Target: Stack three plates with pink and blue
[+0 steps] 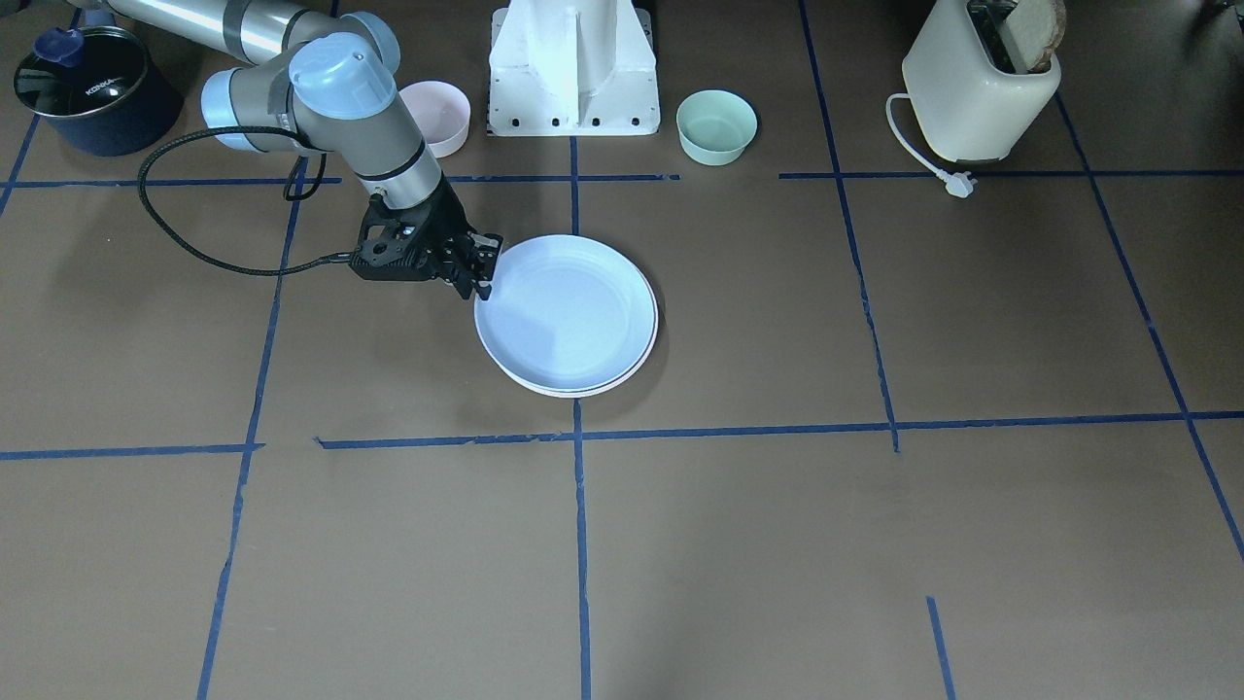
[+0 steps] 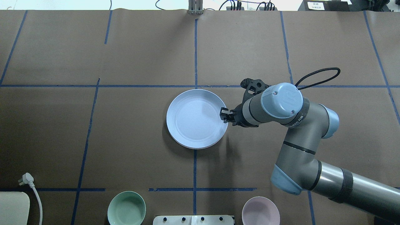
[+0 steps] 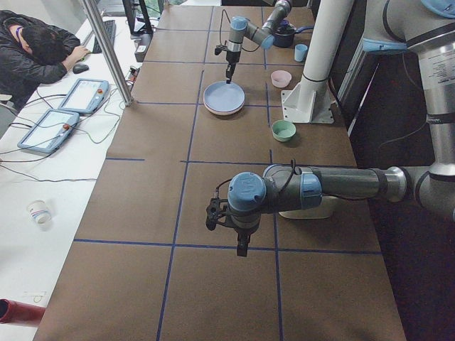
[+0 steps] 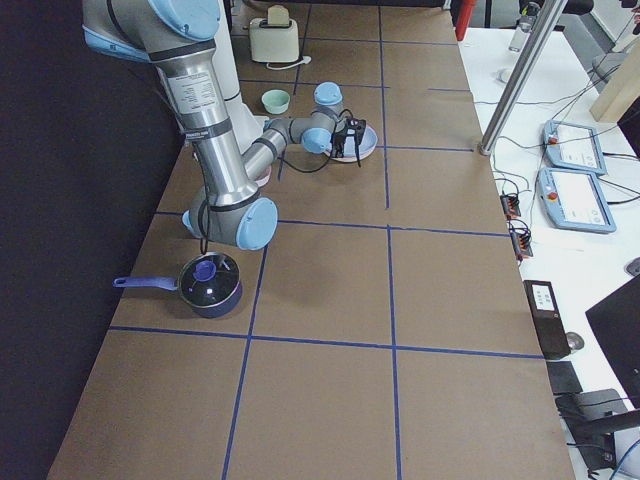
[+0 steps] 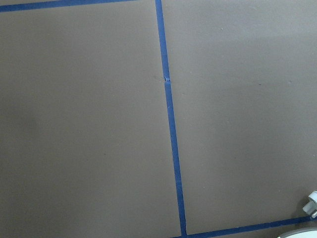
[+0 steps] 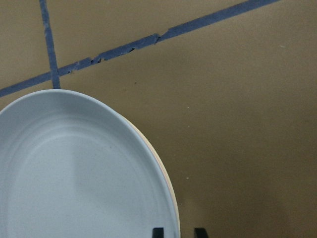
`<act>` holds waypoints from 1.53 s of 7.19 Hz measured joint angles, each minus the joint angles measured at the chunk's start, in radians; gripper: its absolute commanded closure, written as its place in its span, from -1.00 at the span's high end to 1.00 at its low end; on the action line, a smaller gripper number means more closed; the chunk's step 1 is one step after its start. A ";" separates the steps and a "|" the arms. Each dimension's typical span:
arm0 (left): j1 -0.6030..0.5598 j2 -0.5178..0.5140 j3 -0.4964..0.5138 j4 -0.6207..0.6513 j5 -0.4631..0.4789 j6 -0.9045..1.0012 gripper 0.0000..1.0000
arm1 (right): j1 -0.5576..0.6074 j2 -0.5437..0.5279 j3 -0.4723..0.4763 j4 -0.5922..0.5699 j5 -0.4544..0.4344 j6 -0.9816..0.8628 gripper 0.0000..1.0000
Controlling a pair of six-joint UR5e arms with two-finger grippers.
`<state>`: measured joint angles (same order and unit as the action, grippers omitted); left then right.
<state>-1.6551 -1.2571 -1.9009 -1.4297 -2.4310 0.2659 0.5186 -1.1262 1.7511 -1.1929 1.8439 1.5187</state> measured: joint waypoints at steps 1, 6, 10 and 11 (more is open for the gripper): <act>0.000 -0.001 -0.001 0.000 0.001 0.000 1.00 | 0.017 0.006 0.001 -0.016 0.022 -0.015 1.00; 0.002 -0.010 0.015 0.000 0.030 0.006 1.00 | 0.463 -0.072 -0.002 -0.415 0.364 -0.874 1.00; 0.002 -0.016 0.046 0.000 0.033 0.004 1.00 | 0.874 -0.404 0.003 -0.453 0.501 -1.581 1.00; 0.003 -0.018 0.046 0.000 0.032 0.003 1.00 | 0.968 -0.486 0.005 -0.452 0.510 -1.683 1.00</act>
<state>-1.6523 -1.2754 -1.8552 -1.4300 -2.3993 0.2685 1.4865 -1.6120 1.7563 -1.6448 2.3534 -0.1639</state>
